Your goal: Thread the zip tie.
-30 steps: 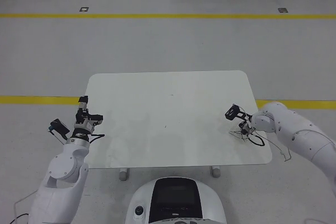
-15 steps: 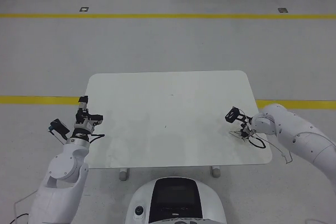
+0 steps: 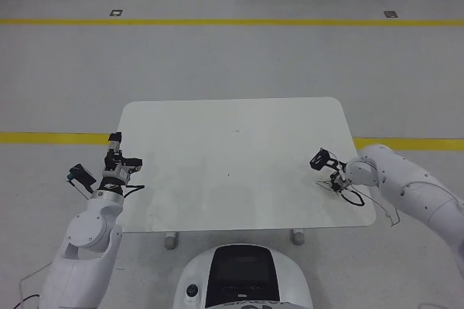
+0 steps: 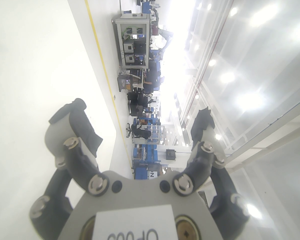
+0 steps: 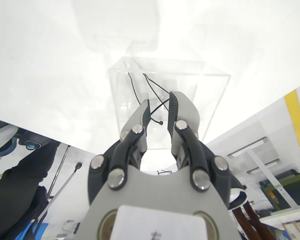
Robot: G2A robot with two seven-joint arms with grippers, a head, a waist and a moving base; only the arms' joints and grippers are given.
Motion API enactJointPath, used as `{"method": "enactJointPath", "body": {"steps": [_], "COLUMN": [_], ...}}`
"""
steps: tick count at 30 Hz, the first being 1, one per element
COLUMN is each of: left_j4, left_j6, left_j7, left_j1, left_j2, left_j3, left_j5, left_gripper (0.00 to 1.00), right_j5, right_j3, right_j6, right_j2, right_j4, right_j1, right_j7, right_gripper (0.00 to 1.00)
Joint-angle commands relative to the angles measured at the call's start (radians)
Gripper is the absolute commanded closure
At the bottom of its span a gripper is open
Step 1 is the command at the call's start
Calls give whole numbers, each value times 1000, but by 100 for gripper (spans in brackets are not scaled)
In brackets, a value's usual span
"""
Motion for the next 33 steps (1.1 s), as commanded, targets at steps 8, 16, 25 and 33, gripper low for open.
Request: {"method": "enactJointPath", "body": {"steps": [8, 16, 25, 33], "left_j4": [0, 0, 0, 0], "left_j6": [0, 0, 0, 0], "left_j7": [0, 0, 0, 0], "left_j1": [0, 0, 0, 0], "left_j2": [0, 0, 0, 0], "left_j3": [0, 0, 0, 0], "left_j5": [0, 0, 0, 0], "left_gripper": [0, 0, 0, 0], "right_j5": [9, 12, 9, -18], "right_j3": [0, 0, 0, 0], "right_j6": [0, 0, 0, 0], "right_j2": [-12, -12, 0, -6], "right_j4": [23, 34, 18, 12], "right_j1": [3, 9, 12, 4], "right_j7": [12, 9, 7, -19], "right_gripper": [96, 100, 79, 81]}}
